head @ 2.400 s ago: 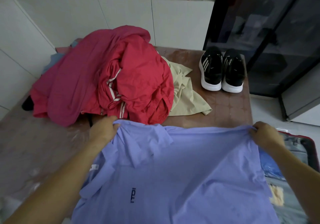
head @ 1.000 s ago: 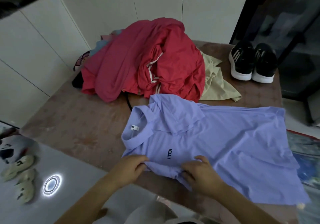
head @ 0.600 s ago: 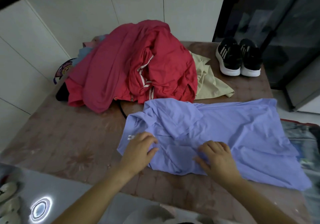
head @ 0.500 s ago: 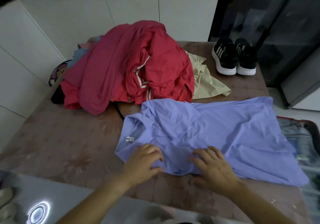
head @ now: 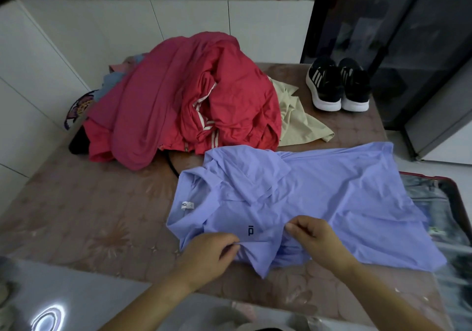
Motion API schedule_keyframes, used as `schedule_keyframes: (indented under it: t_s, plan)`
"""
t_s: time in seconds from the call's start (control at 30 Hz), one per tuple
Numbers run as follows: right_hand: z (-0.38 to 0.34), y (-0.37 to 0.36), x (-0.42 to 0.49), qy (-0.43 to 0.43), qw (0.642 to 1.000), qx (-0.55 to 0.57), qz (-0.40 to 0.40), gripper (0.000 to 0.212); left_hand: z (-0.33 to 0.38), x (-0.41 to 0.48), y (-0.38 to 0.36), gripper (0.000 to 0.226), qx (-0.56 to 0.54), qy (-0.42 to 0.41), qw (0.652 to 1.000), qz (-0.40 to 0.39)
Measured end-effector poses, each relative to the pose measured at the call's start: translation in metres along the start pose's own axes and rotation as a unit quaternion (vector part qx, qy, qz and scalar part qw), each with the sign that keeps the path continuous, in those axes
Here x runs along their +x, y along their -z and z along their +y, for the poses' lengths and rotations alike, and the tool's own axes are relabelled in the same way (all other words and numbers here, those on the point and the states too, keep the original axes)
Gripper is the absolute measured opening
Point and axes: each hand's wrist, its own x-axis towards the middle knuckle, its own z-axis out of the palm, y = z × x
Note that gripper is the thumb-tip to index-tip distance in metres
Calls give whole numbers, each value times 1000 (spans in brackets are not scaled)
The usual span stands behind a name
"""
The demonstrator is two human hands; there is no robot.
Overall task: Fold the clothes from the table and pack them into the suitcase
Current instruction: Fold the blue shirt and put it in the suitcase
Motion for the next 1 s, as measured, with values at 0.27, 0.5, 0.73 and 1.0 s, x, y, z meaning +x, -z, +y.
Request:
schedule_keyframes:
  t_s: [0.27, 0.5, 0.73, 1.0]
  plan:
    - [25, -7, 7, 23, 944, -303, 128, 5, -14, -11, 0, 48, -73, 77, 994, -12]
    - [11, -45, -9, 60, 922, -374, 80, 40, -29, -20, 11, 77, 46, 61, 993, -92]
    - [-9, -61, -3, -45, 949, -302, -77, 28, -30, -49, -6, 41, 179, -64, 978, -81]
    - [-44, -21, -1, 39, 983, -161, -74, 28, -35, -73, -4, 41, 14, 90, 991, -95]
